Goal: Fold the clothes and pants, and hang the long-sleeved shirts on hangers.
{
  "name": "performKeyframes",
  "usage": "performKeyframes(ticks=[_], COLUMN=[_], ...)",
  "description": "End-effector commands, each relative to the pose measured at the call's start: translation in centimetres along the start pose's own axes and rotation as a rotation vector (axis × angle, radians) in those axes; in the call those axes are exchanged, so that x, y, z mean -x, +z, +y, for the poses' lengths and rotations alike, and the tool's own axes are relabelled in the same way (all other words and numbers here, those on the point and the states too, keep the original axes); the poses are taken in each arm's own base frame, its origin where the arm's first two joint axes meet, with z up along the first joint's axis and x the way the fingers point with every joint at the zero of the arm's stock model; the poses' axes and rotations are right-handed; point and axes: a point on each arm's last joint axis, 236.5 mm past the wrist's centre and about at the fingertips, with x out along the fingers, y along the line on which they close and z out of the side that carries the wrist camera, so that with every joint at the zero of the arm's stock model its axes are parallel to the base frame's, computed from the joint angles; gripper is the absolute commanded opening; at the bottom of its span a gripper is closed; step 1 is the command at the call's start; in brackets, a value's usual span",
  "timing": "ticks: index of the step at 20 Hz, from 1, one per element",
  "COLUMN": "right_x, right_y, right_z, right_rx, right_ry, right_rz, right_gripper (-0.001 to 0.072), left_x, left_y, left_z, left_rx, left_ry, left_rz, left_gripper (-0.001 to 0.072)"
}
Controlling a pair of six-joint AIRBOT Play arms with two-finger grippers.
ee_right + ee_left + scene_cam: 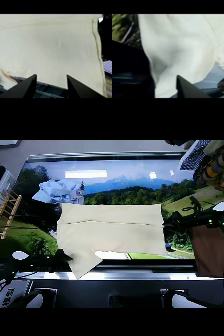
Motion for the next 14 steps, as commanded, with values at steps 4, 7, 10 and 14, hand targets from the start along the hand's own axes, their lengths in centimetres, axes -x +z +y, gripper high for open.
performKeyframes(ticks=[4, 7, 10, 14], right_x=[1.4, 4.2, 2.5, -2.5], right_y=[-0.9, 0.1, -1.9, -5.6], right_z=[0.4, -4.2, -7.2, -9.5], right_rx=[0.06, -0.007, -0.118, -0.184], right_ry=[0.007, -0.092, -0.074, -0.074], right_rz=[0.002, -0.085, -0.048, 0.033], right_gripper=[0.0418, 0.0419, 0.0422, 0.0428], left_x=[-1.2, -1.2, -1.2, -1.2], left_y=[-0.7, -0.7, -0.7, -0.7], left_z=[-0.7, -0.8, -0.8, -0.8], left_rx=[-0.013, -0.015, -0.014, -0.014], left_ry=[-0.005, -0.006, -0.006, -0.006], left_rz=[0.021, 0.022, 0.025, 0.024], left_gripper=[0.0017, 0.0017, 0.0017, 0.0017])
